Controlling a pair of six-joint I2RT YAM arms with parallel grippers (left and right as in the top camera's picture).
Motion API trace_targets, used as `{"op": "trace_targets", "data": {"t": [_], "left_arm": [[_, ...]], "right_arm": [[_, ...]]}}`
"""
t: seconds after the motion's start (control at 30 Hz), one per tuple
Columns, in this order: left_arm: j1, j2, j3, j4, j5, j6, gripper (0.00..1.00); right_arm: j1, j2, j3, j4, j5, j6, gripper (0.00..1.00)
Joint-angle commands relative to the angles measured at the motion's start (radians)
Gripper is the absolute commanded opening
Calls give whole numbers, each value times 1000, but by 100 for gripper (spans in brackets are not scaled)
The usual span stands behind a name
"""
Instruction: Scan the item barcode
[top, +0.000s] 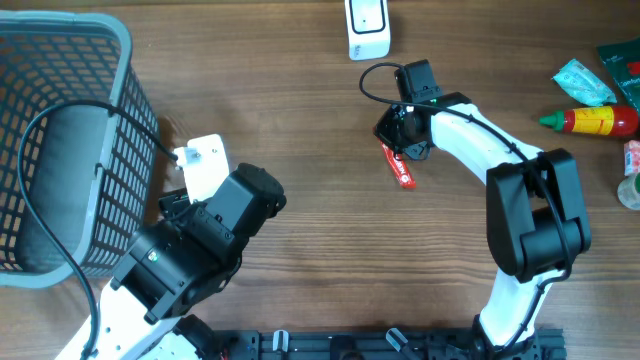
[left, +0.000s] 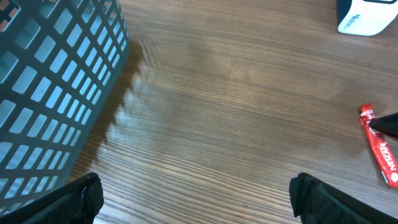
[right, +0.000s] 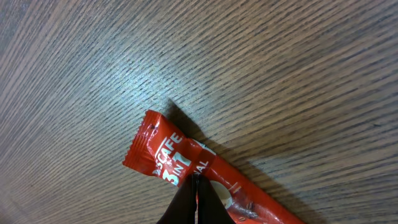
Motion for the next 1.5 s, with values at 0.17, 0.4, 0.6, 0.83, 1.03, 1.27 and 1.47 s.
{"op": "trace_targets", "data": {"t": [0.17, 0.4, 0.6, 0.83, 1.03, 1.27, 1.47], "left_arm": [[-3, 2, 1, 0, -24, -13, 100], [-3, 2, 1, 0, -24, -13, 100], [-3, 2, 1, 0, -24, -13, 100], [-3, 2, 1, 0, -24, -13, 100], [-3, 2, 1, 0, -24, -13, 100], [-3, 2, 1, 0, -24, -13, 100], [-3, 2, 1, 0, -24, -13, 100]], "right_arm": [[2, 81, 14, -9, 39, 82, 15], [2, 108, 14, -21, 55, 98, 46], [2, 106, 14, -18, 32, 98, 48], [-19, -9, 39, -5, -63, 66, 26], [-18, -91, 37, -3, 8, 70, 4], [-18, -22, 24, 20, 13, 74, 4], [-13, 32, 24, 29, -6, 73, 4]]}}
